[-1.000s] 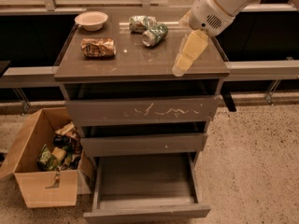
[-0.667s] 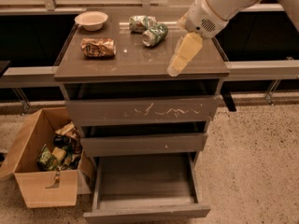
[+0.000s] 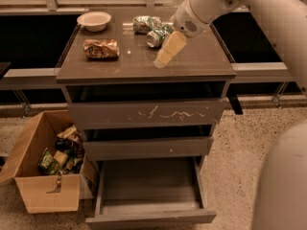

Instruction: Place orange can into bottom drawer

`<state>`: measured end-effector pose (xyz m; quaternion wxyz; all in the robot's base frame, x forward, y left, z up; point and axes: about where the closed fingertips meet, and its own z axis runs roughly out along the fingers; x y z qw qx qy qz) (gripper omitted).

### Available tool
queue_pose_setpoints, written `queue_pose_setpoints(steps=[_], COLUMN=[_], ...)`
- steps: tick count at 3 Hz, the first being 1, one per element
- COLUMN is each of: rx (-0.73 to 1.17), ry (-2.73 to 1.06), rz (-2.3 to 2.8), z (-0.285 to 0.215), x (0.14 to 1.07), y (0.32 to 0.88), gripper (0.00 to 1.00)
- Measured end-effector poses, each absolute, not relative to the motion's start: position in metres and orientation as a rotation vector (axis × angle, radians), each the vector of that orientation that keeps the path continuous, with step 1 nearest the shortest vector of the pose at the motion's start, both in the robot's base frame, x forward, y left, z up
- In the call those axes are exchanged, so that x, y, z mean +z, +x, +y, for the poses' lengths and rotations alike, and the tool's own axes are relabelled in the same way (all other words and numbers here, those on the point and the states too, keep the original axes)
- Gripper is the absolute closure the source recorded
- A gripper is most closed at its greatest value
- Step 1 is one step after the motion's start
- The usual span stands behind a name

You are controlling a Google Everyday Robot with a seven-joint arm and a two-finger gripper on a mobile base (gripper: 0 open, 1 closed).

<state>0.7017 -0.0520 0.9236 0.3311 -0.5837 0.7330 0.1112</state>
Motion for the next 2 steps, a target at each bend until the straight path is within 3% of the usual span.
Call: queue_pose_setpoints(steps=[2], rx=[0.245], ry=[-1.544], rz=[1.893], z=[-0.013], x=[0.911], y=[0.758], gripper=[0.00])
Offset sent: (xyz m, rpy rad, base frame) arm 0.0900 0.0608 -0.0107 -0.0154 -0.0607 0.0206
